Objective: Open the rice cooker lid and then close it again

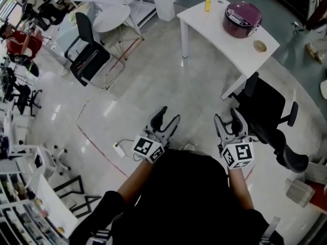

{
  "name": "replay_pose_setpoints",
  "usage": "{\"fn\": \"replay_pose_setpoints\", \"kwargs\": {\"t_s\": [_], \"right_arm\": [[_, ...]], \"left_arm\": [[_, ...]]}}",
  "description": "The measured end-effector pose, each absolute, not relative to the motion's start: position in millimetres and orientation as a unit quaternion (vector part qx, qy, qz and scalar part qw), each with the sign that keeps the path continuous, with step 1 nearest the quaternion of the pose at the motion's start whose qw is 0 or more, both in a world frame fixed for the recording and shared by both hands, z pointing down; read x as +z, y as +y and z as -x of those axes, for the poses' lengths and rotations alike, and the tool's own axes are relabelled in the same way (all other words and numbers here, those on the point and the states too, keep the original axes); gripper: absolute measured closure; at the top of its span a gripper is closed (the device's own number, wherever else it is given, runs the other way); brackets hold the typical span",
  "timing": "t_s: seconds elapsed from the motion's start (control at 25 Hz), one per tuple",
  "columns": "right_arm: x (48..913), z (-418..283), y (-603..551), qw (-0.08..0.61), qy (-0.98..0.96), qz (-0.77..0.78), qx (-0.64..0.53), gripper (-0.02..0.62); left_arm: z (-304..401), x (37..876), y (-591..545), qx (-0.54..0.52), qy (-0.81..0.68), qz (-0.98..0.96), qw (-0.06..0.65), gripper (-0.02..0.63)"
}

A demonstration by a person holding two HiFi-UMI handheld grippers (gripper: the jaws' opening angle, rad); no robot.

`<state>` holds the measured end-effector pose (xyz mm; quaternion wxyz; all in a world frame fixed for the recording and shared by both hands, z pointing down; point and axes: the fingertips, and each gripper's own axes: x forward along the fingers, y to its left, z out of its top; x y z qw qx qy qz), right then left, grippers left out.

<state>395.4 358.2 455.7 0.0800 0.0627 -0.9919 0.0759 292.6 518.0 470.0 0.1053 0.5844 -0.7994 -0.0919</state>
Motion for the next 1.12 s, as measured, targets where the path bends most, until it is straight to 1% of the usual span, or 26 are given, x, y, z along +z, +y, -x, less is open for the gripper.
{"fn": "replay_pose_setpoints", "kwargs": {"t_s": [0.36, 0.64, 0.92, 1.12], "right_arm": [[472, -396, 356, 0.104, -0.99, -0.041, 0.09, 0.359], [492, -379, 364, 0.123, -0.986, -0.01, 0.115, 0.359], [503, -334, 363, 0.138, -0.984, 0.001, 0.114, 0.36], [513, -279, 346, 0.144, -0.983, -0.017, 0.115, 0.36]], "left_arm": [[-295, 481, 512, -0.086, -0.802, -0.58, 0.114, 0.382], [-286, 486, 510, -0.066, -0.804, -0.577, 0.125, 0.382], [-239, 499, 506, -0.071, -0.804, -0.575, 0.131, 0.382], [-180, 511, 484, -0.077, -0.791, -0.591, 0.137, 0.382]]}}
